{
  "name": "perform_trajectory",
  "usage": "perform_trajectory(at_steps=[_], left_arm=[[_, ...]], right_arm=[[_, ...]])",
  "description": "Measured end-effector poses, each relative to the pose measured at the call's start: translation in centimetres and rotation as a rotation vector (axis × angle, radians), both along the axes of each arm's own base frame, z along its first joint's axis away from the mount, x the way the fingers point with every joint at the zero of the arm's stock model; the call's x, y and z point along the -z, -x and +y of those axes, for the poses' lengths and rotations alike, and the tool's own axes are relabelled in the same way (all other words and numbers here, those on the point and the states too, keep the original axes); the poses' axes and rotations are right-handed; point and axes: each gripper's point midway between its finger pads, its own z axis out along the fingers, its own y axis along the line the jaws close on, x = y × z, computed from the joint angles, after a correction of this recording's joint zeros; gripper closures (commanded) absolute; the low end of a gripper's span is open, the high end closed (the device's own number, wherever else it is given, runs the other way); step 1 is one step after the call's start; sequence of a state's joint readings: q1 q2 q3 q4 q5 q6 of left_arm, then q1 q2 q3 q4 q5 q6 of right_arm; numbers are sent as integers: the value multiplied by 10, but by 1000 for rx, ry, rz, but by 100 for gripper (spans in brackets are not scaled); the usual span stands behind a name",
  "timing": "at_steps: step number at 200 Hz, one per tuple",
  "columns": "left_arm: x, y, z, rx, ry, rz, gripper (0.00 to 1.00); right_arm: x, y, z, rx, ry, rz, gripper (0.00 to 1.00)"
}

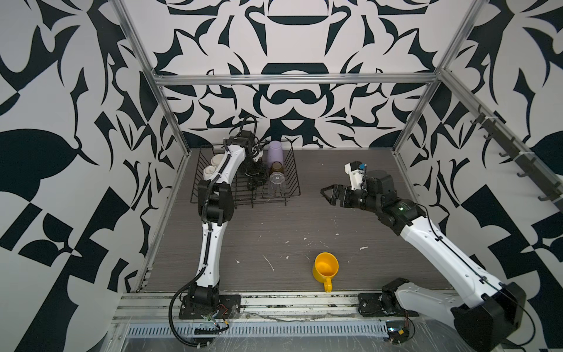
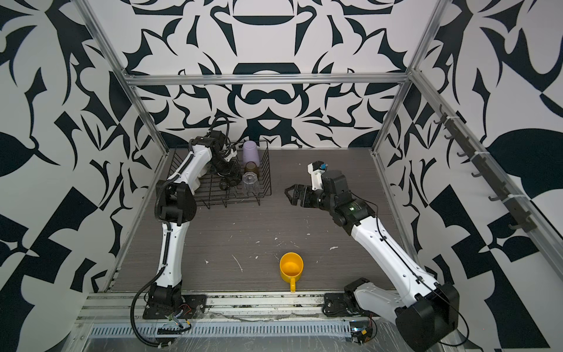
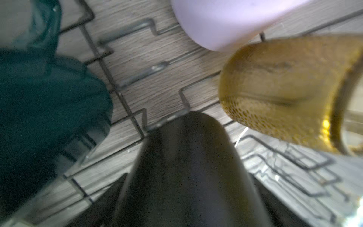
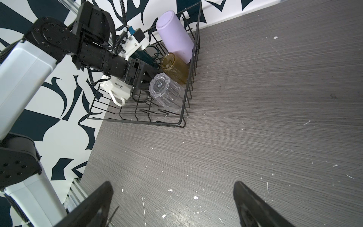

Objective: Load cups into a dish rack
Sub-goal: Place the cup upside down at the dish rack.

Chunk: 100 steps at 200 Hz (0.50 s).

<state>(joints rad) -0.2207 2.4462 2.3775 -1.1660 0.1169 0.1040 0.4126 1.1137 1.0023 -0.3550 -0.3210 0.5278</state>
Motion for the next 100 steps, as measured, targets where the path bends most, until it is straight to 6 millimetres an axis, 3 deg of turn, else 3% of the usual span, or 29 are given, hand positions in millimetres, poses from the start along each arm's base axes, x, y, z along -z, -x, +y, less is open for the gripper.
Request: perform_trajectory(at_steps=[100], left_arm=[[-1, 0, -1, -25, 10, 2, 1]], right_arm=[[3, 1, -1, 1, 3, 6, 4]])
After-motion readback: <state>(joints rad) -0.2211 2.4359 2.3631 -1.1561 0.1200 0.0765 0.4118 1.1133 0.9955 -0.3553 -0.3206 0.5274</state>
